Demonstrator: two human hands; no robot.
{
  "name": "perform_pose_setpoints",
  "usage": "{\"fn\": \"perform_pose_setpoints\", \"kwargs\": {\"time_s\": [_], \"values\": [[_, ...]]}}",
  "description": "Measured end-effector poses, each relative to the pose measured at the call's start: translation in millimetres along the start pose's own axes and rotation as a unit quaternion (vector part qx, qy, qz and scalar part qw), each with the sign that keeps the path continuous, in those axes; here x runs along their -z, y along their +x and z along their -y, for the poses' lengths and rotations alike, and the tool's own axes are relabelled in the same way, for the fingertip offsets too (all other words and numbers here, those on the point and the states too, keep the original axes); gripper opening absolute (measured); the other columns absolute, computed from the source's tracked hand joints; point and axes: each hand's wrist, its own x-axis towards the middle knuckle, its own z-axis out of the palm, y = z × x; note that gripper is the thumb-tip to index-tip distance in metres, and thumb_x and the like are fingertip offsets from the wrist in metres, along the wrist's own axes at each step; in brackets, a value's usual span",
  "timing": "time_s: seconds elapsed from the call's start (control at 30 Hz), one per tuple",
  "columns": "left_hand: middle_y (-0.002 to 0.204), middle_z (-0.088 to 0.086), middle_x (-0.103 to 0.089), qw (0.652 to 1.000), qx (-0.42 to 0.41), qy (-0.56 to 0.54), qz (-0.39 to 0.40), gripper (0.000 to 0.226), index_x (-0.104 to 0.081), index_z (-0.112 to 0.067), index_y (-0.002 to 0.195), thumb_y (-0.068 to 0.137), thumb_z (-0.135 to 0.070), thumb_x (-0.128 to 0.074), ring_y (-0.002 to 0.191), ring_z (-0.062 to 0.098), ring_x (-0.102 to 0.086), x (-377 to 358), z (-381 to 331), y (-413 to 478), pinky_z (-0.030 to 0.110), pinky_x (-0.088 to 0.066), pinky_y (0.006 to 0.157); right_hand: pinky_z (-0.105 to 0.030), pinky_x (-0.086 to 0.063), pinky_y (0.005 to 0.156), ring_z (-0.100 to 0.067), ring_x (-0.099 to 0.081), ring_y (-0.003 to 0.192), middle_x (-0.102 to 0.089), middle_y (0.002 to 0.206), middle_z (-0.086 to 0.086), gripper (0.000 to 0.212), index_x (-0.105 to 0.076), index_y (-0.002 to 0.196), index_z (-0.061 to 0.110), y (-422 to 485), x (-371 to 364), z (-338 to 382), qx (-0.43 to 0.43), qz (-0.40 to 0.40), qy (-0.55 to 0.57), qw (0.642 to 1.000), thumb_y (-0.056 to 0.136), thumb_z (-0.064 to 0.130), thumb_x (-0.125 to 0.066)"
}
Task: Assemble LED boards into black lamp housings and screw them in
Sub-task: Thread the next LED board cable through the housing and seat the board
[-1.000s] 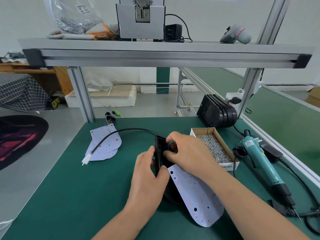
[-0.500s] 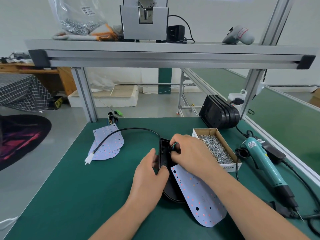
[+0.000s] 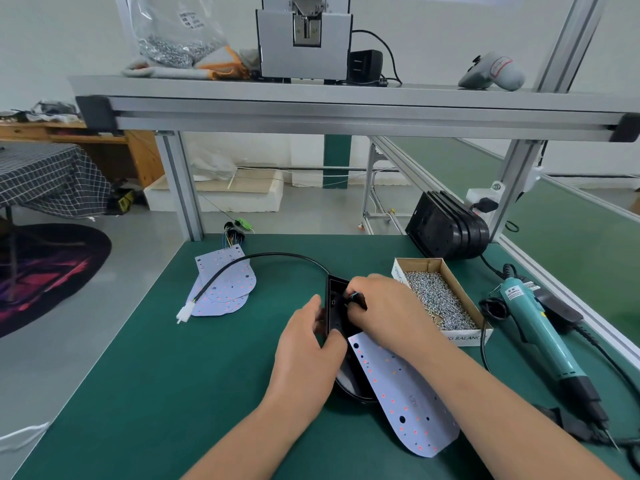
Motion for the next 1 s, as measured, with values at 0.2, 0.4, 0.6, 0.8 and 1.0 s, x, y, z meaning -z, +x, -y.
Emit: {"fn": "perform_pose_setpoints", "kwargs": {"time_s": [0.2,0.4,0.6,0.8,1.0], "values": [[0.115,-0.042,-0.059,1.000,-0.023,0.007,0.011,0.061,-0.049,-0.063,0.140,0.083,-0.041,-0.057,0.117,-0.017,-0.054,2,-1,-4,0.014,-0.043,0.093,-0.039,-0.047,0.077,-0.025,-0.063,0.090,-0.064,0.093,0.000,0.014,-0.072,0.107,0.027,3,2,-6,0.020,0.016,-0.003,1.000,0.098,0.030,-0.062],[0.119,-0.032,-0.060,0.999,-0.038,0.012,0.013,0.060,-0.051,-0.051,0.142,0.084,-0.042,-0.057,0.120,-0.010,-0.055,2,-2,-6,0.021,-0.047,0.098,-0.033,-0.041,0.067,-0.018,-0.062,0.086,-0.070,0.088,0.006,0.012,-0.064,0.098,0.026,1,6,-12,-0.015,-0.022,0.052,0.998,0.093,0.033,-0.073],[0.114,-0.037,-0.059,0.999,-0.042,0.019,0.014,0.048,-0.042,-0.088,0.097,0.080,-0.046,-0.056,0.113,-0.010,-0.057,3,-5,-2,0.018,-0.047,0.090,-0.041,-0.049,0.081,-0.023,-0.062,0.091,-0.065,0.095,0.000,0.012,-0.068,0.101,0.021,-1,7,-9,0.030,0.023,0.016,0.999,0.099,0.027,-0.058],[0.111,-0.044,-0.059,0.998,-0.049,0.000,0.026,0.040,-0.047,-0.079,0.101,0.076,-0.048,-0.055,0.107,-0.015,-0.059,0,-6,0,0.004,-0.047,0.082,-0.037,-0.047,0.077,-0.019,-0.061,0.091,-0.063,0.094,0.007,0.008,-0.070,0.103,0.032,-2,6,-13,0.009,-0.009,-0.020,1.000,0.098,0.031,-0.064],[0.112,-0.021,-0.061,0.998,-0.057,0.027,0.031,0.045,-0.047,-0.082,0.094,0.080,-0.039,-0.051,0.102,0.005,-0.060,1,-7,-2,0.029,-0.055,0.089,-0.033,-0.036,0.065,-0.010,-0.056,0.079,-0.058,0.079,0.015,0.018,-0.058,0.080,0.036,2,3,-11,-0.017,-0.022,-0.018,0.999,0.091,0.029,-0.071]]}}
